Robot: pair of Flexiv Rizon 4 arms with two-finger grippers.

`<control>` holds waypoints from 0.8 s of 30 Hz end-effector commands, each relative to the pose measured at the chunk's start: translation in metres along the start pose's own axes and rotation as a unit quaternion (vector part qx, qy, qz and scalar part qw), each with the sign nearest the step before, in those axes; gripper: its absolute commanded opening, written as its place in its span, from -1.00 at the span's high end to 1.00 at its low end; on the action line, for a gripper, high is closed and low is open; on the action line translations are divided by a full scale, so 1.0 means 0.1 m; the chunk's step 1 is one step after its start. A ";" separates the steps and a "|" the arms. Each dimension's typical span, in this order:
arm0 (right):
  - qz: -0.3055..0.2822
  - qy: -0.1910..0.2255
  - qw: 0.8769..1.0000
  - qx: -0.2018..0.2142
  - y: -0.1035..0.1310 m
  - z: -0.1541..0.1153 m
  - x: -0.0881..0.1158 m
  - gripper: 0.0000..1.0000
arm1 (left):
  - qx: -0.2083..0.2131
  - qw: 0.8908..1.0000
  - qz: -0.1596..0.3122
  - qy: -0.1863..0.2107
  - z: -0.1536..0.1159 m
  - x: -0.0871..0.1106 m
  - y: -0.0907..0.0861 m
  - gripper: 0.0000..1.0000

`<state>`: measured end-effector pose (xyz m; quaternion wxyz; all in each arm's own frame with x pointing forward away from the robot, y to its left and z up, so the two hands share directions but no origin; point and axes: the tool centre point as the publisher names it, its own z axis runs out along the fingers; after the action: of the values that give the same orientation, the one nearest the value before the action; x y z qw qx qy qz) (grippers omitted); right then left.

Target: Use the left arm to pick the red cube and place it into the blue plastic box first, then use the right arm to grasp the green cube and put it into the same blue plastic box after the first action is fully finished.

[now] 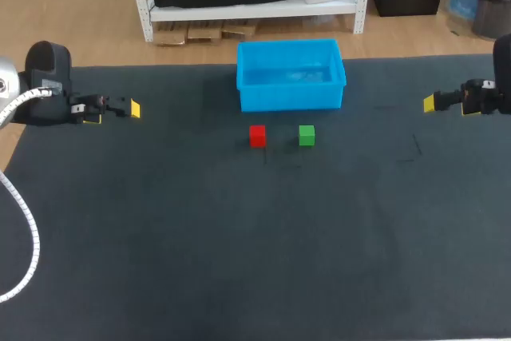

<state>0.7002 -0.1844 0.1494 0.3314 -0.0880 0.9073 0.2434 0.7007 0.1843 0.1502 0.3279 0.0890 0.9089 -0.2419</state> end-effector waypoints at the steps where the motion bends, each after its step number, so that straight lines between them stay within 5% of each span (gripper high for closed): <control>1: 0.000 0.000 1.000 0.000 0.00 0.00 0.00 -1.00 | -0.008 1.000 0.003 0.011 0.02 -0.01 0.01 -1.00; 8: 0.000 0.000 1.000 0.000 0.00 0.00 0.00 -1.00 | -0.089 0.989 -0.038 0.111 0.14 -0.11 -0.06 -1.00; 24: 0.000 0.000 1.000 0.000 0.00 0.00 0.00 -1.00 | -0.106 0.975 -0.051 0.190 0.59 -0.27 -0.40 -1.00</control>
<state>0.7003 -0.1843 0.1494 0.3314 -0.0880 0.9073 0.2434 0.7293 0.1284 0.1446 0.1919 0.0540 0.9612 -0.1907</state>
